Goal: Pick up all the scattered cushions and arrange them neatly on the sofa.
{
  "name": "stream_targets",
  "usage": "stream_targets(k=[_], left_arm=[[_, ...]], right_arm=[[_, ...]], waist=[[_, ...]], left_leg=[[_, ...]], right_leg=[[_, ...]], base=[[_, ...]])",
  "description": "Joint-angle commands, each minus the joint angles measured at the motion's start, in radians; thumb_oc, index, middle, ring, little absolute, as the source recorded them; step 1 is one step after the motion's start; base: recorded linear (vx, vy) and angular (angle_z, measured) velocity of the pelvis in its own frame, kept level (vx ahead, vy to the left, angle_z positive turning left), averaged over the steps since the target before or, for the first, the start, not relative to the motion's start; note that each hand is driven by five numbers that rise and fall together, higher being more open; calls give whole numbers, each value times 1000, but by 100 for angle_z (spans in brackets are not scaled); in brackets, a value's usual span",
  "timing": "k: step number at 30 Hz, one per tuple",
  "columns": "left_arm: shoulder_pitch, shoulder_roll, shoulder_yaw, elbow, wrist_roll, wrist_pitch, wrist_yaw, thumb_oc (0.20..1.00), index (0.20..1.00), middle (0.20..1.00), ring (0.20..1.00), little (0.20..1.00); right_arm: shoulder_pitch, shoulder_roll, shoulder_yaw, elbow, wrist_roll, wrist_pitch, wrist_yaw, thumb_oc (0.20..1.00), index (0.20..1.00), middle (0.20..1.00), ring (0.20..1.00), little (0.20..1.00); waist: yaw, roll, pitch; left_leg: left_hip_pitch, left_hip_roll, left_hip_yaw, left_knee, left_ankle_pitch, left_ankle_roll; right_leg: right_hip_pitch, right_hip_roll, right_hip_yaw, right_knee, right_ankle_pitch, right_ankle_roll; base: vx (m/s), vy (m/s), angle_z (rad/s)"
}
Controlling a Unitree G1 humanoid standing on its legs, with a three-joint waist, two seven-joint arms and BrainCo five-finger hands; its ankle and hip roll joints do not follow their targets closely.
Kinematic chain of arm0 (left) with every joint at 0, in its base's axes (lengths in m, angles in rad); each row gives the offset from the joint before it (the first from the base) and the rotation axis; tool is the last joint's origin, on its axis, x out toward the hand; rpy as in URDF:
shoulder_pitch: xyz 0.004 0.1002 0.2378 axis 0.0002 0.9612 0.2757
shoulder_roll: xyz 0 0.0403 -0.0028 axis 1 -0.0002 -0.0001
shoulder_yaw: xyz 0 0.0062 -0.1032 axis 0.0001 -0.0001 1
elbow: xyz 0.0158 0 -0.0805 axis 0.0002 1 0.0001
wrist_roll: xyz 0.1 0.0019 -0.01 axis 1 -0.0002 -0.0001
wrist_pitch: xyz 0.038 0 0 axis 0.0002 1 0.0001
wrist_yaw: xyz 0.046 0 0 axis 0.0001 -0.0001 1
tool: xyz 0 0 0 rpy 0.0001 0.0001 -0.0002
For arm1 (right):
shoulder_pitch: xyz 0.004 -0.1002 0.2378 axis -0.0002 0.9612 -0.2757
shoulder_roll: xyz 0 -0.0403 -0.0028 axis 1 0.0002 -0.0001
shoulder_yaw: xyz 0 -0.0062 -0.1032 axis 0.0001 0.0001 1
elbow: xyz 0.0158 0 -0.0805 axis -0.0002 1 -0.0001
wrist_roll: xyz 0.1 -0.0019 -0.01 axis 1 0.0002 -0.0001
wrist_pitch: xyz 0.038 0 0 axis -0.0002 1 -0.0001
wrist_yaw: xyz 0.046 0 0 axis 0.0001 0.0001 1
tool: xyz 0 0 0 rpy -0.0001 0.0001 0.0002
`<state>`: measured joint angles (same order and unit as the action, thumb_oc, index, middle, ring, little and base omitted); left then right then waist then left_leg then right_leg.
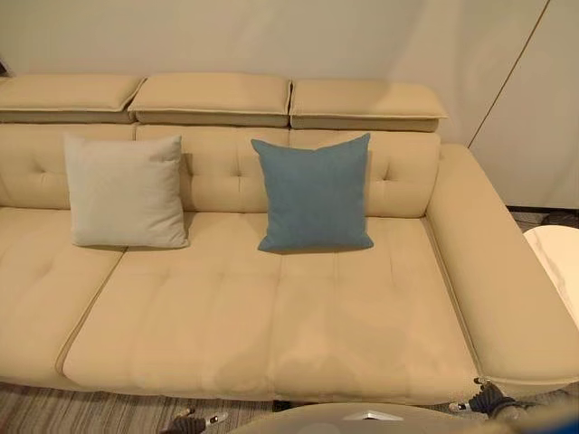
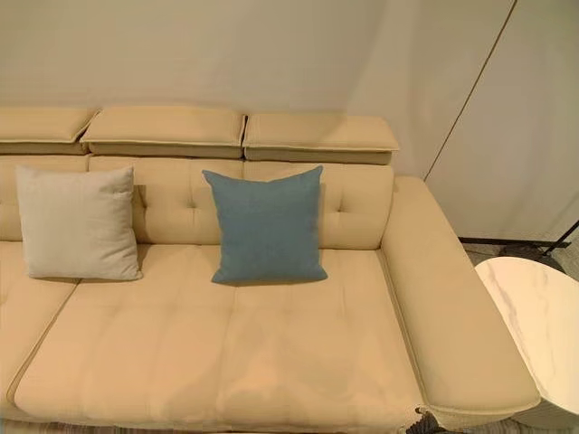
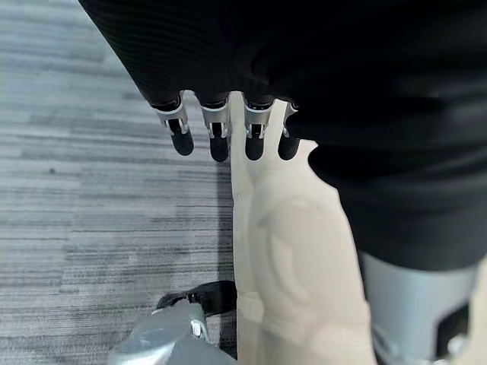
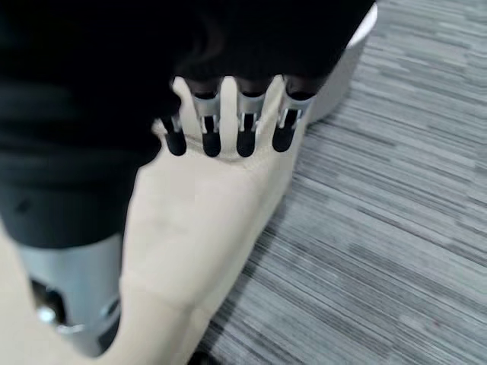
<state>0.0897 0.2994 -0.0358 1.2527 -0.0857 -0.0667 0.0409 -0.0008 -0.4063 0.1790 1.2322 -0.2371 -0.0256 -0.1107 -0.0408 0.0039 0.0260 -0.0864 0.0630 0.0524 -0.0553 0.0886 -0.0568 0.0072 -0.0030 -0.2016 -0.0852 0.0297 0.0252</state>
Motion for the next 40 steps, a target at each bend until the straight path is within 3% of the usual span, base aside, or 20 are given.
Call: stream_targets(k=[1, 5, 8, 9, 10, 11, 14, 18, 20, 22, 23, 26, 28, 29, 31, 40], left_arm=[[-83, 45, -5, -17, 28, -8, 3, 1000, 1000, 1000, 1000, 1000], [-94, 29, -26, -15, 45, -6, -4, 1000, 1000, 1000, 1000, 1000], [-95, 29, -26, -15, 45, -6, -4, 1000, 1000, 1000, 1000, 1000], [-89, 19, -26, -14, 34, -8, -4, 1000, 1000, 1000, 1000, 1000], [-89, 16, -26, -15, 28, -11, -4, 1000, 1000, 1000, 1000, 1000], [-100, 13, -46, -21, 35, -9, 2, 1000, 1000, 1000, 1000, 1000], [-122, 22, -54, -25, 37, -12, 10, 1000, 1000, 1000, 1000, 1000], [-122, 22, -54, -25, 37, -12, 10, 1000, 1000, 1000, 1000, 1000], [-138, 37, -59, 2, 70, -10, 23, 1000, 1000, 1000, 1000, 1000], [-146, 41, -64, 3, 72, -9, 24, 1000, 1000, 1000, 1000, 1000], [-150, 48, -68, 4, 76, -2, 23, 1000, 1000, 1000, 1000, 1000], [-136, 51, -62, 16, 74, 4, 22, 1000, 1000, 1000, 1000, 1000], [-125, 51, -61, 18, 70, 5, 19, 1000, 1000, 1000, 1000, 1000], [-121, 49, -62, 25, 78, 1, 19, 1000, 1000, 1000, 1000, 1000], [-120, 43, -55, 30, 76, 1, 22, 1000, 1000, 1000, 1000, 1000], [-110, 26, -53, 27, 63, 9, 20, 1000, 1000, 1000, 1000, 1000]], right_arm=[[-82, -20, -19, -23, 76, 0, -13, 1000, 1000, 1000, 1000, 1000], [-84, -25, -12, 2, 72, 4, -11, 1000, 1000, 1000, 1000, 1000], [-85, -25, -12, 2, 72, 4, -11, 1000, 1000, 1000, 1000, 1000], [-83, -26, -16, 7, 68, 6, -8, 1000, 1000, 1000, 1000, 1000], [-83, -27, -18, 9, 66, 8, -7, 1000, 1000, 1000, 1000, 1000], [-95, -22, -10, 20, 61, 13, -5, 1000, 1000, 1000, 1000, 1000], [-114, -9, 2, 20, 60, 16, -9, 1000, 1000, 1000, 1000, 1000], [-114, -9, 2, 20, 60, 16, -9, 1000, 1000, 1000, 1000, 1000], [-146, 6, 30, 17, 15, 40, -8, 1000, 1000, 1000, 1000, 1000], [-151, 9, 36, 18, 17, 39, -8, 1000, 1000, 1000, 1000, 1000], [-150, 11, 45, 30, 18, 43, -2, 1000, 1000, 1000, 1000, 1000], [-142, 20, 39, 55, 35, 42, 0, 1000, 1000, 1000, 1000, 1000], [-134, 20, 33, 59, 35, 43, 0, 1000, 1000, 1000, 1000, 1000], [-123, 27, 32, 63, 31, 41, 2, 1000, 1000, 1000, 1000, 1000], [-124, 26, 32, 67, 35, 41, -1, 1000, 1000, 1000, 1000, 1000], [-114, 37, 37, 79, 39, 38, -12, 1000, 1000, 1000, 1000, 1000]], waist=[[-3, -50, 61], [-10, -64, 60], [-12, -66, 56], [-20, -54, 47], [-30, -49, 35], [-56, -33, 18], [-59, -38, 21], [-59, -38, 21], [-47, -59, 62], [-46, -60, 70], [-31, -56, 80], [2, -39, 67], [17, -43, 50], [24, -64, 16], [21, -71, 7], [13, -69, 0]], left_leg=[[-18, 45, 51, 154, -80, -67], [9, -14, -11, 333, -213, -44], [5, -17, -12, 331, -209, -43], [62, -30, -52, 344, -230, -41], [88, -34, -66, 323, -234, -41], [146, -33, -52, 208, -275, -29], [160, -51, -42, 146, -284, -8], [160, -51, -42, 146, -284, -8], [118, -111, -51, 128, -262, 38], [98, -113, -53, 135, -255, 44], [59, -114, -49, 152, -239, 61], [30, -89, -47, 137, -204, 73], [30, -86, -44, 120, -194, 68], [29, -83, -37, 100, -187, 51], [35, -68, -29, 89, -176, 34], [96, -33, -20, 68, -165, 4]], right_leg=[[-9, -78, -8, 44, -64, 90], [-65, -88, 11, 60, -35, 79], [-69, -91, 9, 60, -34, 80], [-89, -80, 25, 66, -20, 80], [-107, -82, 29, 67, -12, 83], [-154, -89, 33, 80, 28, 103], [-191, -108, 34, 88, 62, 122], [-191, -108, 34, 88, 62, 122], [-271, -154, 51, 99, 132, 179], [-274, -150, 72, 119, 107, 177], [-261, -141, 109, 214, 55, 159], [-204, -139, 107, 345, -23, 133], [-176, -151, 97, 331, -16, 124], [-99, -140, 76, 199, -33, 135], [-72, -120, 81, 131, -35, 134], [-5, -92, 59, 85, -51, 115]], base=[[-297, -103, 30], [-206, -12, 26], [-56, 29, -2], [-107, 91, 17], [-296, 263, 3], [-227, 210, -15], [-236, 191, -7], [-129, 78, -17], [-696, 297, -22], [-372, 91, -78], [-312, 59, -54], [-252, 16, -18], [-38, -105, -43], [14, -237, -48], [-14, -194, 6], [9, -52, 15]])
